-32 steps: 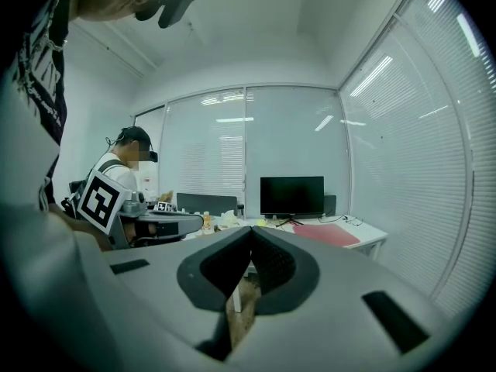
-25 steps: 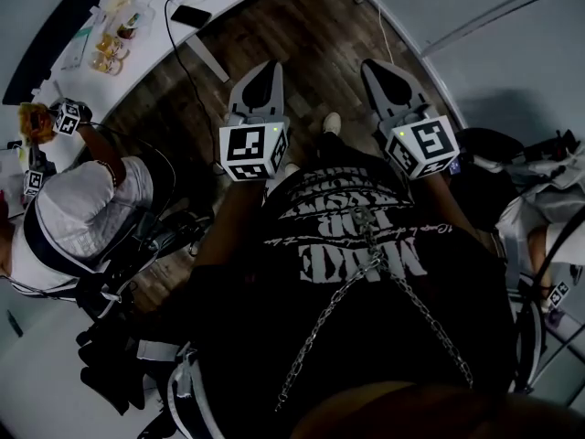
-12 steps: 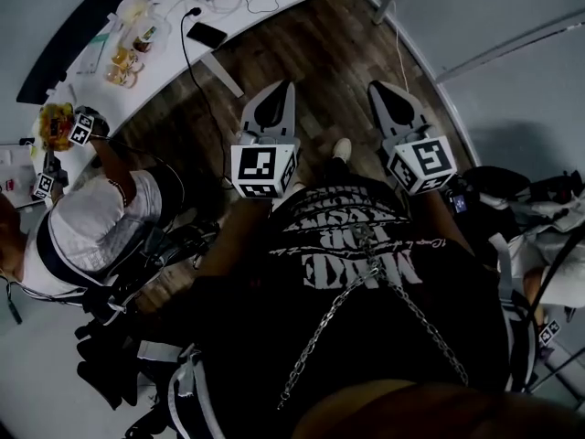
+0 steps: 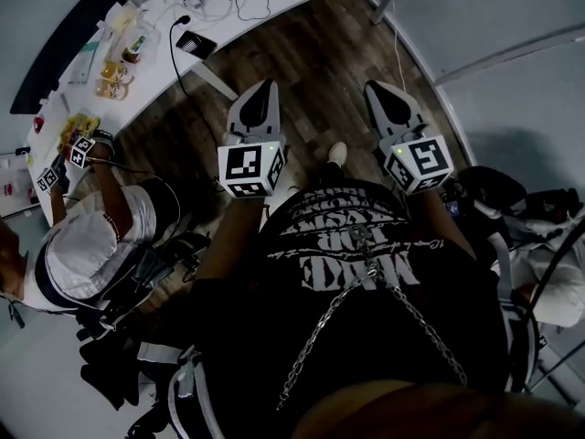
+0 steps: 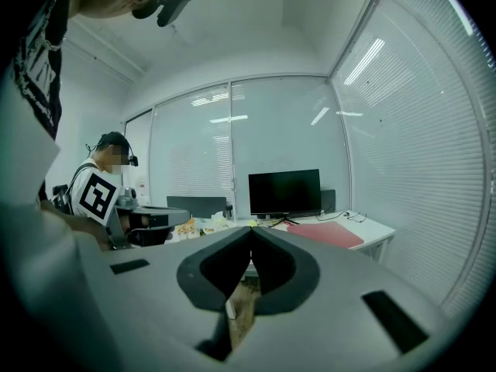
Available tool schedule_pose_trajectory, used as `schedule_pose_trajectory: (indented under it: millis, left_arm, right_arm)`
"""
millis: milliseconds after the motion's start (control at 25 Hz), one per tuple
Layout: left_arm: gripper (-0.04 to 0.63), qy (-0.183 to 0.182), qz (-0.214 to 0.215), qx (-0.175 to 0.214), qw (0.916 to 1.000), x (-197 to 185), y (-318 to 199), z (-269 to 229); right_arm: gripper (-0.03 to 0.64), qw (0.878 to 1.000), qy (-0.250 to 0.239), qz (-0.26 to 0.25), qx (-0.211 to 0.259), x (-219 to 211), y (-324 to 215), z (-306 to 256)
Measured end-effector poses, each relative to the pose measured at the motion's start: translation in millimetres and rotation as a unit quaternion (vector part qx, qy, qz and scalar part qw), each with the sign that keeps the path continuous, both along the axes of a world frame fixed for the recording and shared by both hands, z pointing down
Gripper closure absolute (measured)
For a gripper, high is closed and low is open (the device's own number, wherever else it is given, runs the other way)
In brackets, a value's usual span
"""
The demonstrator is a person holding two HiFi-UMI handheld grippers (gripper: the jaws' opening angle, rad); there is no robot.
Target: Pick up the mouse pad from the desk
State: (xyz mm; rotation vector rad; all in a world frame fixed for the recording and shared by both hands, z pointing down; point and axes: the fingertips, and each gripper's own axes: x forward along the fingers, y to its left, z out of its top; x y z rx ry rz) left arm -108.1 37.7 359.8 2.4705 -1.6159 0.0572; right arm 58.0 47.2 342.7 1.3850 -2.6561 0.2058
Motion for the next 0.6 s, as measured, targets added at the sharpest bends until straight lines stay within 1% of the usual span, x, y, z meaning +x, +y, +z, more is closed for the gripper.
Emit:
schedule_pose_trajectory:
  millis: [120, 280, 440, 600]
  left_arm:
    - [0.589, -0.004, 0.002, -0.007, 1.0, 10, -20, 7]
    - [0.589, -0.007, 0.003, -0.008, 0.9999, 21, -43, 3]
    - [0.589, -0.005, 0.01, -0.014, 0.9998, 41, -64, 1]
    - [0.589, -0.008, 0.015, -0.016, 0.9997, 62, -87, -6]
  right_arm:
    - [0.617, 1.0, -0.001, 0.001, -0.017, 9, -17, 11]
    - [0.617, 1.0, -0.009, 0.0, -0.002, 22, -39, 1]
    - [0.617, 1.0, -0.023, 0.011, -0.001, 46, -64, -4]
    - [0.617, 1.0, -0.025, 0.011, 0.0, 64, -87, -10]
